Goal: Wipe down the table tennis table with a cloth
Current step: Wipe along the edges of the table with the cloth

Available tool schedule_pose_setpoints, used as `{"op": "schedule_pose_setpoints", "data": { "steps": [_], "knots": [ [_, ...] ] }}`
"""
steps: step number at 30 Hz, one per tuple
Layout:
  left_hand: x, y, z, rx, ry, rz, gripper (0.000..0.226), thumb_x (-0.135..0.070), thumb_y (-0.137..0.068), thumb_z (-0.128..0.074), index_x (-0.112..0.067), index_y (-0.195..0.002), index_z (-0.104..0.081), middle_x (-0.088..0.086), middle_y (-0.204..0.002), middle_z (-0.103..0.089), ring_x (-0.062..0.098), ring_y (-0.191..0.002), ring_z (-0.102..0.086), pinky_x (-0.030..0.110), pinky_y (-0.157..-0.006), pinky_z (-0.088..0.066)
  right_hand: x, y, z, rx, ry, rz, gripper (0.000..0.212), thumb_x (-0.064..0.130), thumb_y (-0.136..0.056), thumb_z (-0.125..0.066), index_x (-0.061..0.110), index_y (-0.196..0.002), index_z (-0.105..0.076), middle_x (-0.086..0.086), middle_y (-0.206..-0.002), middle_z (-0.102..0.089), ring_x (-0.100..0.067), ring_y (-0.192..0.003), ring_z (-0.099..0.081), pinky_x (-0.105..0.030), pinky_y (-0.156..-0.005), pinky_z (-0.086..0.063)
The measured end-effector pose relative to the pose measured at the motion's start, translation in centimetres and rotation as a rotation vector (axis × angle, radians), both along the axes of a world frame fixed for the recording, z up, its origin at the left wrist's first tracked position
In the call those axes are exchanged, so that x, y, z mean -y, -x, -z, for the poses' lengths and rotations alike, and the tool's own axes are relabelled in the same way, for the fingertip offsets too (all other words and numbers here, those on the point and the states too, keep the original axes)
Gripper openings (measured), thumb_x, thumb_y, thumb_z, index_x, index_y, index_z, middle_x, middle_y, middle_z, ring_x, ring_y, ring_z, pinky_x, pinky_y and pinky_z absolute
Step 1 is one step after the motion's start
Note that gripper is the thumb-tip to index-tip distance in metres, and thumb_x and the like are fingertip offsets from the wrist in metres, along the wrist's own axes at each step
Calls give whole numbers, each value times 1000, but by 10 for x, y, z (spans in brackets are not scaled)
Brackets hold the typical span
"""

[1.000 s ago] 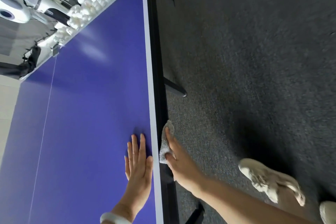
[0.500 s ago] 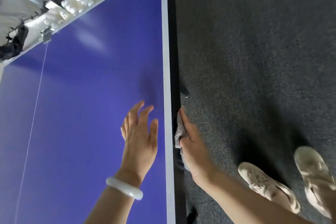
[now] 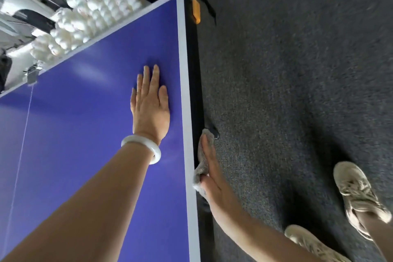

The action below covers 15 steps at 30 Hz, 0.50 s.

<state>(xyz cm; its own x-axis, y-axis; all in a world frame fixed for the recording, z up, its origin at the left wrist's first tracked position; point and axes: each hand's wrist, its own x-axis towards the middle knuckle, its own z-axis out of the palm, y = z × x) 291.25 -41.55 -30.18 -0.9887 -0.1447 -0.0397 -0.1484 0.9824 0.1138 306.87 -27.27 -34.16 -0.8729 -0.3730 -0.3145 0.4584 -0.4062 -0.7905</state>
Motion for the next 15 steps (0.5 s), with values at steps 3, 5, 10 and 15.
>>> {"op": "schedule_pose_setpoints", "data": {
  "steps": [3, 5, 10, 15],
  "knots": [
    [1, -2, 3, -26, -24, 7, 50, -29, -106, -23, -26, -156, -17, -6, -164, -8, 10, -151, -3, 35, -123, -3, 0, 75, 0, -59, 6, 51, 71, 4, -95, -34, 29, -155, -4, 21, -163, 3, 2, -150, 7, -23, -124, -9],
    [2, -2, 1, -31, -36, 11, 55, -34, -101, -20, -26, -156, -18, -6, -164, -9, 10, -151, -4, 35, -123, -3, 4, 113, -4, -34, -10, 121, 68, 0, -101, -33, 21, -157, -1, 11, -166, -5, 0, -151, -2, -26, -125, -8],
    [1, -1, 1, -44, -67, 4, 57, -39, -98, -18, -28, -155, -21, -9, -163, -11, 8, -151, -6, 37, -123, -6, 31, 123, -11, -42, -395, 291, 57, 21, -104, -36, 16, -157, -15, -6, -161, -30, -18, -147, -32, -45, -117, -33],
    [2, -3, 2, -35, -70, 1, 59, -43, -97, -14, -30, -155, -17, -14, -162, -6, 6, -150, -3, 36, -123, -5, 30, 241, -9, -94, -481, 181, 62, 32, -105, -33, 16, -159, -6, -2, -166, -12, -21, -150, -25, -47, -120, -27]
  ]
}}
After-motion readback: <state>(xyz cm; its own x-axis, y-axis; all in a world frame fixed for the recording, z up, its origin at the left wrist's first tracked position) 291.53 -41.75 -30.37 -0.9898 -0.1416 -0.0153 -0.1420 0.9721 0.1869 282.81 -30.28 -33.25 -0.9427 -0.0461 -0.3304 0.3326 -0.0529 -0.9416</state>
